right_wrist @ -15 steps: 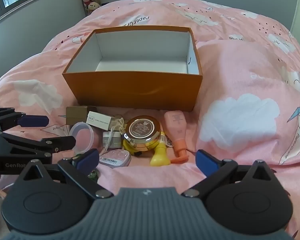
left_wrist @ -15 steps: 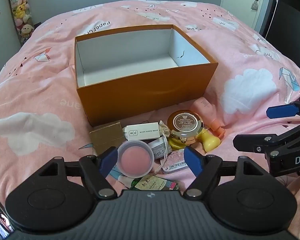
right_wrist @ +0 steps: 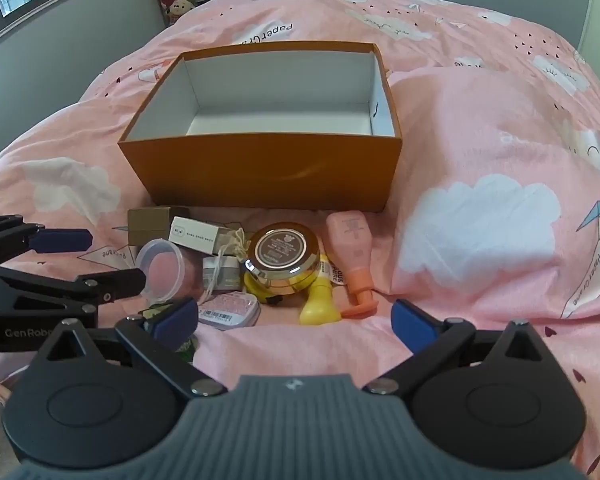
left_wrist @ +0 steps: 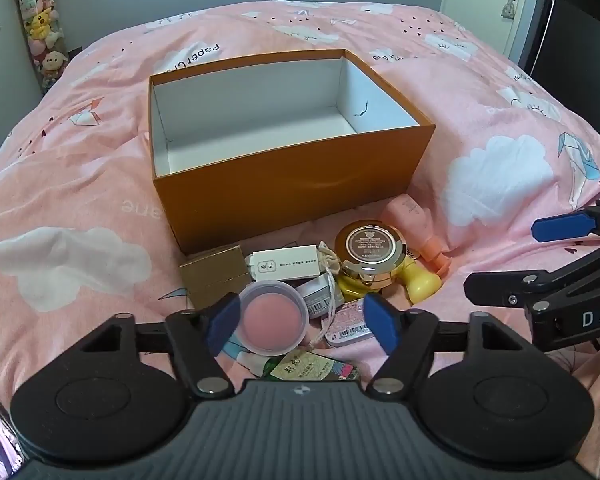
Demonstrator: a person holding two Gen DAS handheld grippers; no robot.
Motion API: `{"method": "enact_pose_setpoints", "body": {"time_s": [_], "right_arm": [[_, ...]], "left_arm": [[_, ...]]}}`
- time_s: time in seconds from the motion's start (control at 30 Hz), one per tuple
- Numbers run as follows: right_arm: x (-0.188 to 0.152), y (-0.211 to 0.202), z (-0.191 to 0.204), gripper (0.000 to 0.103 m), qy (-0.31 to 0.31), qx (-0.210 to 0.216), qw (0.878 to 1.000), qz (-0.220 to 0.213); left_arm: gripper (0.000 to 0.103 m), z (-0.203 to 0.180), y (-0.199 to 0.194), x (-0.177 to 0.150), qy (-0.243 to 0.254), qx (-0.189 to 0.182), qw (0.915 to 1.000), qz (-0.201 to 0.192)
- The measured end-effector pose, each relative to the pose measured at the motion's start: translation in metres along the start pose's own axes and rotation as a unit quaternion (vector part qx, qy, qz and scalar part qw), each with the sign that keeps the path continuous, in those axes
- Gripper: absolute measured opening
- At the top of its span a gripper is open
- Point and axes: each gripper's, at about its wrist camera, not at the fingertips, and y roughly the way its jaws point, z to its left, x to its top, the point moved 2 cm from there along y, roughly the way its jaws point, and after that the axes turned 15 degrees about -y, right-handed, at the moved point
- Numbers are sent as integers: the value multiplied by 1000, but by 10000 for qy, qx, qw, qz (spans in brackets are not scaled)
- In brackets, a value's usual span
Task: Organize rigid objects
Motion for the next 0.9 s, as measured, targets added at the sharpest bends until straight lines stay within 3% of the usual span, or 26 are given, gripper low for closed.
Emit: {"method": "enact_pose_setpoints", "body": {"time_s": [0.9], "right_arm": [[-1,2,-1,101,-4,23,10000,75]], "left_arm": [[78,-7,-6,-2,185,-185,9996,-109]]}}
